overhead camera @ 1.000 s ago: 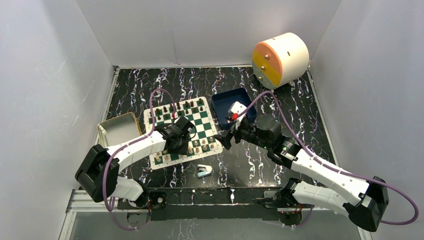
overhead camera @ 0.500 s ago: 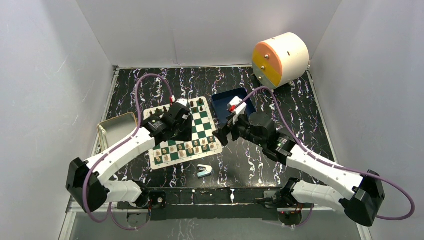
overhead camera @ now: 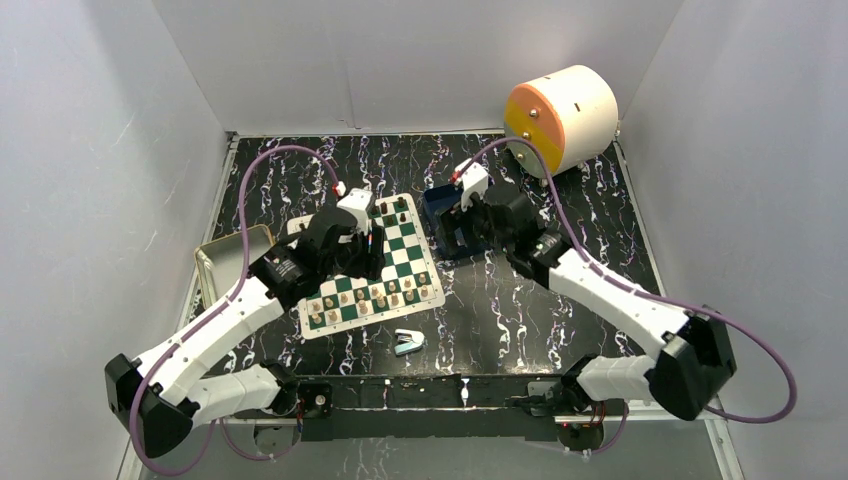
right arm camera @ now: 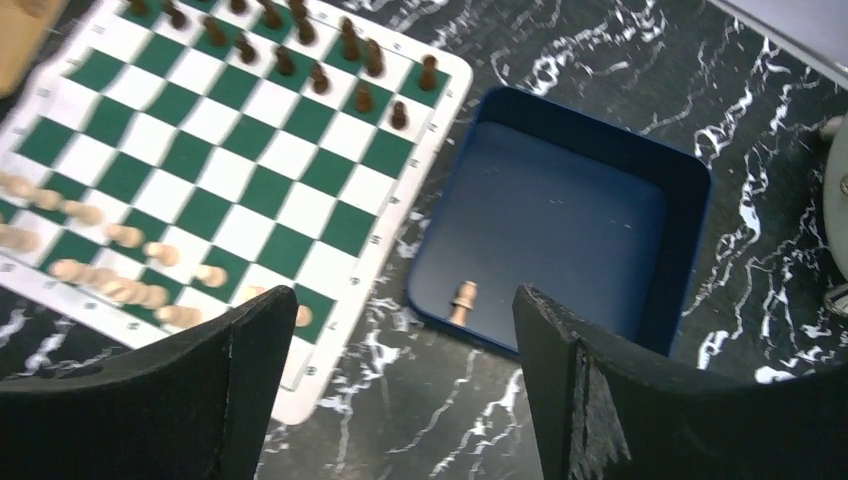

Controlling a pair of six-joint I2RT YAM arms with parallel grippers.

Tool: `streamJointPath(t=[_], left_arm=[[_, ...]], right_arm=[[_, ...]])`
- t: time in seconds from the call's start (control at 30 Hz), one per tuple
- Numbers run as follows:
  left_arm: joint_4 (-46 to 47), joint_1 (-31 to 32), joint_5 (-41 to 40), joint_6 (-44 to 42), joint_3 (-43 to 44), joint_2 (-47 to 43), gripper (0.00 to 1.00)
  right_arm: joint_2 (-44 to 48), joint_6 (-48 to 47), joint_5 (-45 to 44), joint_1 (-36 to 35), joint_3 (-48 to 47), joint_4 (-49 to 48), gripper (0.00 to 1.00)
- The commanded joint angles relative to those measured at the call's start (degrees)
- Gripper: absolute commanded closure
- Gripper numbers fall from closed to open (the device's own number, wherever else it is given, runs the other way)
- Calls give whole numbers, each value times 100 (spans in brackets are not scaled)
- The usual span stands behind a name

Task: Set up the chess pieces on the board
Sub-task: Adjust the storage box at the center of the board.

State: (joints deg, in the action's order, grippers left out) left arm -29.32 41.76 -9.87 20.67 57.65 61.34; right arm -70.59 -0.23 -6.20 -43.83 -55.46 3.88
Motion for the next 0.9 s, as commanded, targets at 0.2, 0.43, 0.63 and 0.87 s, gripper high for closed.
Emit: streamJointPath(t=[0.2, 0.43, 0.63, 0.87], left_arm=[[413, 24, 71, -1328, -1021, -495, 43], [579, 18, -121, -1380, -1357, -796, 42], [631, 19, -322, -1405, -1423, -1146, 42], [682, 25, -518, -1429, -1486, -1442, 39]], right_arm=[[-1202, -2637, 1842, 1419, -748, 1036, 30], [-1978, -4198, 2614, 1903, -1376, 2255, 26], [-2585, -4876, 2541, 1943, -1800, 2699, 27], [-2972, -5278, 2537, 1941, -1994, 3112, 29]])
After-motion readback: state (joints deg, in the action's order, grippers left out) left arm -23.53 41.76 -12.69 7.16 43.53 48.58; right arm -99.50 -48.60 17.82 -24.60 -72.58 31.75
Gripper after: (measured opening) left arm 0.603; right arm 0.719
